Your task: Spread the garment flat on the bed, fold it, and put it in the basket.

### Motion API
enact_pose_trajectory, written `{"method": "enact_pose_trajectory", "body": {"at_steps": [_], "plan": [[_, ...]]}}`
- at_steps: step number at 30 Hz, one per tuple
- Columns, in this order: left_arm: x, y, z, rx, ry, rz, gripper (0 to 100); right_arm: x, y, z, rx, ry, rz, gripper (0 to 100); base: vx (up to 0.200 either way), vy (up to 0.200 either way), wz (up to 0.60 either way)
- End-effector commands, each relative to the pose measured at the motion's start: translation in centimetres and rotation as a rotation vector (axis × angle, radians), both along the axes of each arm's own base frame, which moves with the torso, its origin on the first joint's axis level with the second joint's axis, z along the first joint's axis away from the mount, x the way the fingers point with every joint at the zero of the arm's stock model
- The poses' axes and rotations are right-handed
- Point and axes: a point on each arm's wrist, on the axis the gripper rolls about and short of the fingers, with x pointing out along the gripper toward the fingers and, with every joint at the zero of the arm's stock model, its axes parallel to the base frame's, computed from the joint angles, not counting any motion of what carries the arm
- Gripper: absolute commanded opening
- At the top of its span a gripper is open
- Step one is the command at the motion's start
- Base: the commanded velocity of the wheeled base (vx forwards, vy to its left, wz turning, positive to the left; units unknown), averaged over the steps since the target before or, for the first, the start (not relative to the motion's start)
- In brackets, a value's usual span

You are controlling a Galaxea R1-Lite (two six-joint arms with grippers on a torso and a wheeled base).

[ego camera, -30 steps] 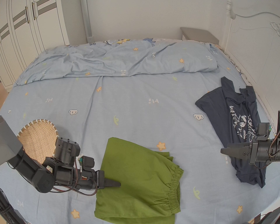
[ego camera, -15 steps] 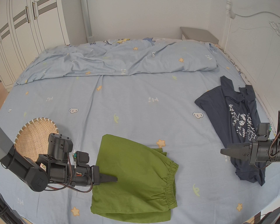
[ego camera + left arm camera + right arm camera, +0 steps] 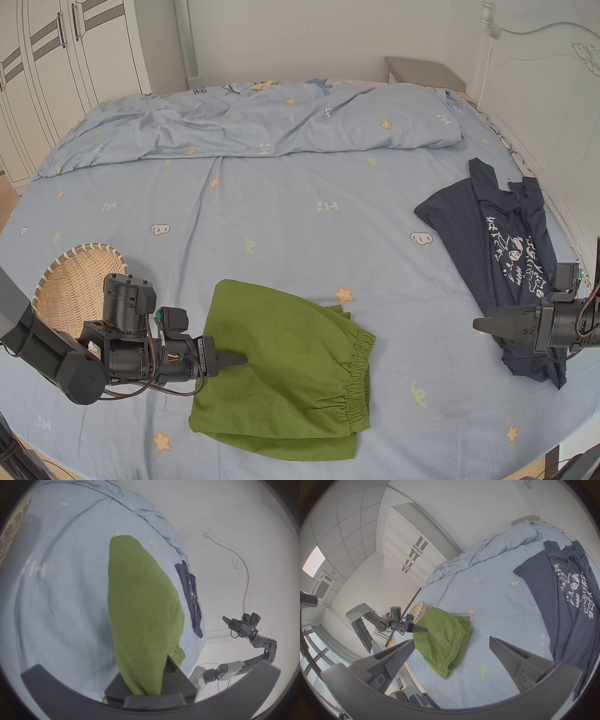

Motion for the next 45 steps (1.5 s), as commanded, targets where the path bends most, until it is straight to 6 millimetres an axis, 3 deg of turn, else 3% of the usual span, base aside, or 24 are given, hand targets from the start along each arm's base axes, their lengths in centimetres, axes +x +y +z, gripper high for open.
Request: {"method": "enact_pose_trajectory", "body": {"at_steps": [1,7,34,39,43,45], "plan": [[0.1,-0.1,0.2,0.003,-0.005,0.004,0,0.0,0.0,0.0,0.0,0.001,0.001,100,0.0,0.0,0.0],[-0.3,0.2,0.6,0.007,0.006,0.004,0,0.0,0.0,0.0,0.0,0.001,0.001,100,0.0,0.0,0.0],[-2.9,-2.6,0.4,0.024,0.024,-0.129,0,0.0,0.0,0.0,0.0,0.0,0.001,100,0.0,0.2,0.0],[-2.1,-3.2,2.2,-0.011,-0.038,-0.13,0,0.0,0.0,0.0,0.0,0.001,0.0,100,0.0,0.0,0.0],[-2.5,-3.0,4.0,-0.024,-0.104,-0.14,0,0.1,-0.2,0.1,0.001,-0.006,-0.013,100,0.0,0.0,0.0],[-2.9,-2.6,6.6,-0.03,-0.193,-0.151,0,0.1,-0.3,0.2,0.003,-0.01,-0.016,100,0.0,0.0,0.0]]}}
